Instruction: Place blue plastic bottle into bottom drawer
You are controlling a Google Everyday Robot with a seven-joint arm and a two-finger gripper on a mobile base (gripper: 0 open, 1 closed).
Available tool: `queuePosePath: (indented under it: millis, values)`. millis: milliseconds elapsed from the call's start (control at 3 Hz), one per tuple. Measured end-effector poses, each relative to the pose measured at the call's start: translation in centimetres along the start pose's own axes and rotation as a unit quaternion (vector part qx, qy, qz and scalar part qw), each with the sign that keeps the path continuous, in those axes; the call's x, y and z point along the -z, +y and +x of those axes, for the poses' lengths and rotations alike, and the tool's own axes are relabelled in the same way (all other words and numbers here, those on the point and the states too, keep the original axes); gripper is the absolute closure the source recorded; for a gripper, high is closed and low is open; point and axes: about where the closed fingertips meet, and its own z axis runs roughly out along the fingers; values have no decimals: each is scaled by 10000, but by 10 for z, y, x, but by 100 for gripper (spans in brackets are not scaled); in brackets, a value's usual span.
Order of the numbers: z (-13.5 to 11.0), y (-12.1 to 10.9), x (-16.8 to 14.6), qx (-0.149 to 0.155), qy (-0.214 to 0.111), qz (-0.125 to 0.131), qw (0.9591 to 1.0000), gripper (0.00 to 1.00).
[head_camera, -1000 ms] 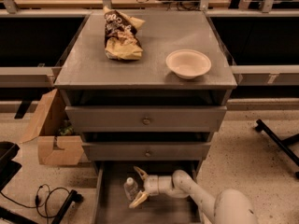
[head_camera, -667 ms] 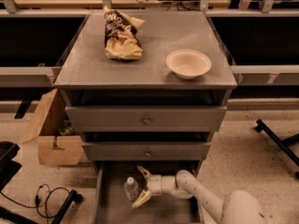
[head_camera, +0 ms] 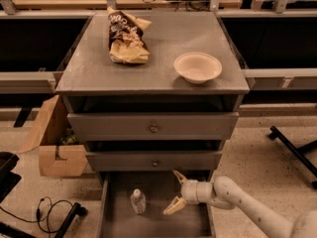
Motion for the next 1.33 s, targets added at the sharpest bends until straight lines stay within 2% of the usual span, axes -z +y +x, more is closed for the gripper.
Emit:
queuePosePath:
  millis: [333, 667, 1000, 1333]
  values:
    - [-20, -7, 66, -72, 649, 523, 9965, 0]
    - [-45, -5, 102, -107, 1332, 915, 9868, 0]
    - [-70, -3, 113, -24, 1986, 1214, 9725, 0]
    - [-91, -9, 134, -183, 2565, 1713, 9511, 0]
